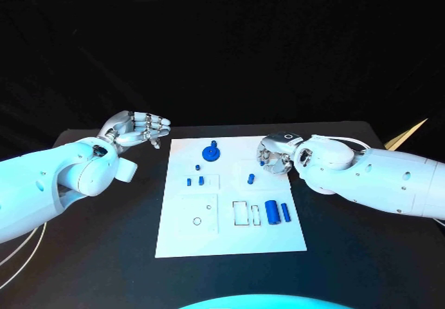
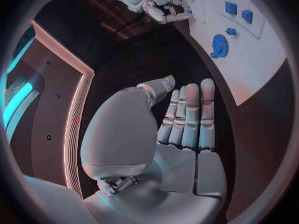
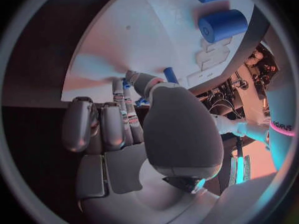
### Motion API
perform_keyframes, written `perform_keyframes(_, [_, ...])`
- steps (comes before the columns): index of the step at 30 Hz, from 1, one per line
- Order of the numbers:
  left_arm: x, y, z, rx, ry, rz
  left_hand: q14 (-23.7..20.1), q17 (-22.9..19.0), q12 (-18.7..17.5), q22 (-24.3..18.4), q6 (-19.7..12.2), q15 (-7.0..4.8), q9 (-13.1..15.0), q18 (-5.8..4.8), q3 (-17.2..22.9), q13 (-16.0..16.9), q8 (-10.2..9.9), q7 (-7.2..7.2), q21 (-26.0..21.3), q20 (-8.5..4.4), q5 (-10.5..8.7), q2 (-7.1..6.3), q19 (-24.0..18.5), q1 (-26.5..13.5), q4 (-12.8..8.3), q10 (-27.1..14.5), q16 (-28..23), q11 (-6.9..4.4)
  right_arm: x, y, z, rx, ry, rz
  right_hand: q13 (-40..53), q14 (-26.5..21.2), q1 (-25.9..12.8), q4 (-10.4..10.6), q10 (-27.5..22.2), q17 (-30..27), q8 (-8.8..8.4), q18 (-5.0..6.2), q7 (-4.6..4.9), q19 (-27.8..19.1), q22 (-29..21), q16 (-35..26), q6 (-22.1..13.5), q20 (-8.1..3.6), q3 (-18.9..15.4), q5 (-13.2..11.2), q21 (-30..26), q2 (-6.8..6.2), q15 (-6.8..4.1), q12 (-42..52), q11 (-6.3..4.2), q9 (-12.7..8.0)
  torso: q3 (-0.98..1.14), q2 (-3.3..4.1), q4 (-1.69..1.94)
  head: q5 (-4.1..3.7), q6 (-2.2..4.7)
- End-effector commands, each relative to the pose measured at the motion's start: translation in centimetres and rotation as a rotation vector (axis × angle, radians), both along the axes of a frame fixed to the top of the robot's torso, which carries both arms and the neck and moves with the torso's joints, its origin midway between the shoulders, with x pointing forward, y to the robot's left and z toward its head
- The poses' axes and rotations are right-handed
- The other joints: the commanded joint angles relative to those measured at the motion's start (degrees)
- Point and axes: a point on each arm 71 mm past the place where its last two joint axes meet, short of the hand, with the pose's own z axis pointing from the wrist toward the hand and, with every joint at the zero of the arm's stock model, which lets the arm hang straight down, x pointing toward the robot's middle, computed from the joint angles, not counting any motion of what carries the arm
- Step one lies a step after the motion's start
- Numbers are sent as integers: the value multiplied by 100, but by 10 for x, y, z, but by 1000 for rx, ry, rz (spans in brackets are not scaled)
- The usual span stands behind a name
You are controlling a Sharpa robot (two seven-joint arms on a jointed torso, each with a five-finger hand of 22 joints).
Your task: Assemble the parts on the task board
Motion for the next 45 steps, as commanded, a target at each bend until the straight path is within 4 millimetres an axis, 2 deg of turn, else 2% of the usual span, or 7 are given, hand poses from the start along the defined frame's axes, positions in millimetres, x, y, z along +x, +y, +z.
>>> perform_keyframes(1, [0, -1, 1, -3, 1, -3, -7, -66, 85, -64, 51, 0, -23, 38, -13, -39, -27, 18, -81, -29, 99, 1, 4, -75, 25, 72, -72, -8, -1, 1, -5, -5, 11, -1, 32, 363, -67, -35, 167, 111, 68, -161, 13, 107, 134, 111, 110, -13, 344, -18, 168, 177, -31, -115, -79, 93, 0, -1, -2, -5, -2])
perform_keyframes(8, [-1, 0, 1, -2, 4, -3, -7, -68, 85, -66, 44, 2, -25, 37, -16, -40, -32, 21, -84, -29, 100, 0, 4, -78, 26, 65, -73, -5, 1, 2, -7, -6, 11, -10, 37, 364, -88, -31, 189, 120, 79, -168, 9, 114, 180, 137, 128, -19, 356, -20, 213, 213, -36, -122, -85, 107, 1, -2, -2, -4, -14])
perform_keyframes(12, [-1, 0, 1, -1, 7, -3, -7, -68, 85, -66, 44, 2, -25, 37, -16, -40, -32, 21, -84, -29, 100, 0, 4, -78, 26, 65, -73, -5, 1, 3, -8, -7, 10, -15, 63, 364, -116, -35, 278, 134, 132, -190, -26, 141, 304, 188, 203, -31, 371, -23, 336, 312, -63, -115, -119, 155, -2, 1, -4, -9, -17])
perform_keyframes(16, [-1, 0, 0, 0, 9, -3, -7, -68, 85, -66, 44, 2, -25, 37, -16, -40, -32, 21, -84, -29, 100, 0, 4, -78, 26, 65, -73, -5, 1, 3, -9, -19, 9, -21, 99, 362, -122, -44, 386, 138, 215, -230, -77, 199, 497, 234, 293, -49, 408, -18, 534, 496, -106, -107, -167, 229, -4, 1, 0, -15, -25])
perform_keyframes(19, [-1, 0, 0, 0, 10, -4, -8, -72, 87, -69, 39, 3, -26, 37, -18, -40, -35, 23, -88, -28, 100, 3, 4, -79, 26, 55, -74, -3, 1, 3, -10, -29, 11, -22, 121, 355, -115, -81, 446, 121, 264, -237, -96, 206, 545, 240, 318, -65, 442, -15, 580, 563, -127, -109, -187, 281, -3, 0, -1, -16, -32])
perform_keyframes(31, [-2, 1, 0, 7, 19, -13, -13, -81, 85, -74, 41, 7, -25, 36, -22, -43, -34, 28, -96, -27, 102, 0, 4, -73, 19, 27, -78, 3, -1, 6, -15, -94, 6, -13, 158, 345, -56, -253, 530, 103, 348, -251, -111, 216, 629, 267, 346, -89, 491, -14, 658, 578, -149, -127, -215, 380, -1, -6, -7, -26, -60])
perform_keyframes(45, [-3, 0, 0, 13, 20, -20, -22, -90, 82, -79, 39, 12, -25, 35, -23, -47, -36, 34, -104, -25, 106, 1, 2, -64, 10, -7, -84, 10, -7, 11, -5, -22, -105, 10, 190, 338, -77, -328, 624, 75, 409, -286, -133, 271, 782, 271, 390, -106, 514, -15, 818, 585, -172, -119, -240, 446, -3, -6, -7, -49, -31])
